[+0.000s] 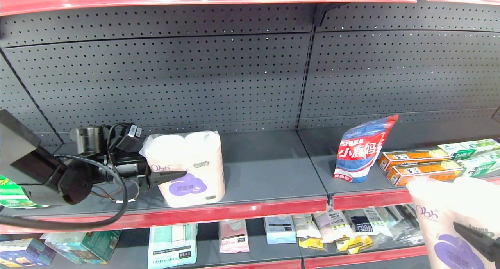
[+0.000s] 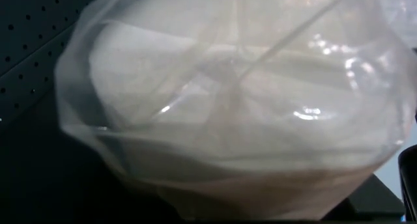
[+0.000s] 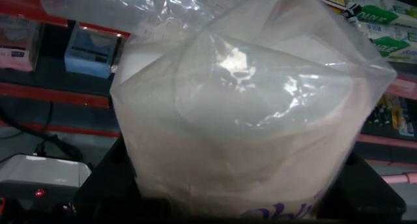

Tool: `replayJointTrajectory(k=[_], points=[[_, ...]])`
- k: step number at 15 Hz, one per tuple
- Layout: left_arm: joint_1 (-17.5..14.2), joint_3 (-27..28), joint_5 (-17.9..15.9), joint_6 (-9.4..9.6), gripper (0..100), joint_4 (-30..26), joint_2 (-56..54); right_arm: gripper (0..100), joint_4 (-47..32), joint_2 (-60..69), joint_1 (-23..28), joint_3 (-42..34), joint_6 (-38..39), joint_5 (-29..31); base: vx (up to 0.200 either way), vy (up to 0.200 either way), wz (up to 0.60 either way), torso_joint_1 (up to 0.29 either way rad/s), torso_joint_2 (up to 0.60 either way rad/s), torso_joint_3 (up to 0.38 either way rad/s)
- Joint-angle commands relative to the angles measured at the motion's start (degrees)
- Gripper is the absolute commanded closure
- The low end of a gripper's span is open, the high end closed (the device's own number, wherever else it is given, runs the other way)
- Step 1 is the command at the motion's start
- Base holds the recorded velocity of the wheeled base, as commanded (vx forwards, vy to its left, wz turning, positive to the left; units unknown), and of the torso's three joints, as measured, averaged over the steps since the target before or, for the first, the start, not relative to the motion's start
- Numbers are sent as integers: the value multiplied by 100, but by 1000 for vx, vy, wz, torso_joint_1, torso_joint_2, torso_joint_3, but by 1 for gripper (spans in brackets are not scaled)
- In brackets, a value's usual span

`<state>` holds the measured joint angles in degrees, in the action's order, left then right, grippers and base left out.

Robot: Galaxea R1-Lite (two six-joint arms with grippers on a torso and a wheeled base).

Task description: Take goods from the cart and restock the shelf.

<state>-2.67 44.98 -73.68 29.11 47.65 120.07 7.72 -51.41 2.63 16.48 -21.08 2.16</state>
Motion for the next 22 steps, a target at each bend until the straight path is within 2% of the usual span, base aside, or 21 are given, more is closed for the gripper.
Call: replayJointTrajectory(k=[1, 4, 6, 16, 17, 22], points=[[-5, -7, 3, 16, 100, 25, 43, 100, 2, -1, 0, 13, -2, -5, 0, 0, 0, 0, 0, 0], [3, -25, 29, 7, 100, 51, 43, 100, 2, -1, 0, -13, -2, 4, 0, 0, 0, 0, 0, 0], [3, 10, 20, -72, 100, 42, 35, 100, 2, -10, 0, -13, -2, 4, 0, 0, 0, 0, 0, 0], [30, 2, 12, -46, 100, 60, 78, 100, 2, -1, -8, -49, -2, 4, 0, 0, 0, 0, 0, 0], [30, 2, 12, -46, 0, 60, 78, 100, 2, -1, -8, -49, -2, 4, 0, 0, 0, 0, 0, 0], [12, -16, 3, -81, 0, 51, 8, 100, 2, 17, -8, -49, -2, 13, 0, 0, 0, 0, 0, 0]])
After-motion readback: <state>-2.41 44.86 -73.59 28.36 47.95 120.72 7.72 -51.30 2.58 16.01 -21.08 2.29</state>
